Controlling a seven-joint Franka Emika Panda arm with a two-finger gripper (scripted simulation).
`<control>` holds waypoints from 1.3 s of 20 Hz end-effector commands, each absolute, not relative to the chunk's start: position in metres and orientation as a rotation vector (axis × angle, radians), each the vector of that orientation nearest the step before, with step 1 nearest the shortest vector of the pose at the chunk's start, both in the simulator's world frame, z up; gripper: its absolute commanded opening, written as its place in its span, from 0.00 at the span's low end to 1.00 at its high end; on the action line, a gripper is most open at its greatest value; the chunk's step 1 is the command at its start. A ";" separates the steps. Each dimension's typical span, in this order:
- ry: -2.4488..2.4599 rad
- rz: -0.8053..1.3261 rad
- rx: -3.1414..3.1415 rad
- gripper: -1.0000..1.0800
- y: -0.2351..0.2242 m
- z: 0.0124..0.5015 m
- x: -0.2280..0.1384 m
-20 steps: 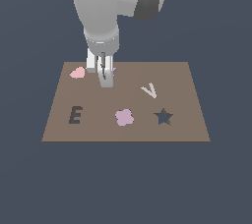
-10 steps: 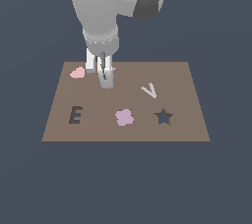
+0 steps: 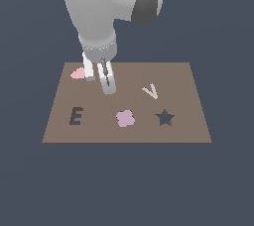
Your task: Insert a designated object into the corresponding slot on a board.
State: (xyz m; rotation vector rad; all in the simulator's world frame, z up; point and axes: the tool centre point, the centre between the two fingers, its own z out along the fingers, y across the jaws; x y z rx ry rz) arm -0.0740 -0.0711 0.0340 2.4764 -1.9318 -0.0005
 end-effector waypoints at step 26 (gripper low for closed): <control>-0.222 0.001 3.130 0.00 -0.021 0.038 0.069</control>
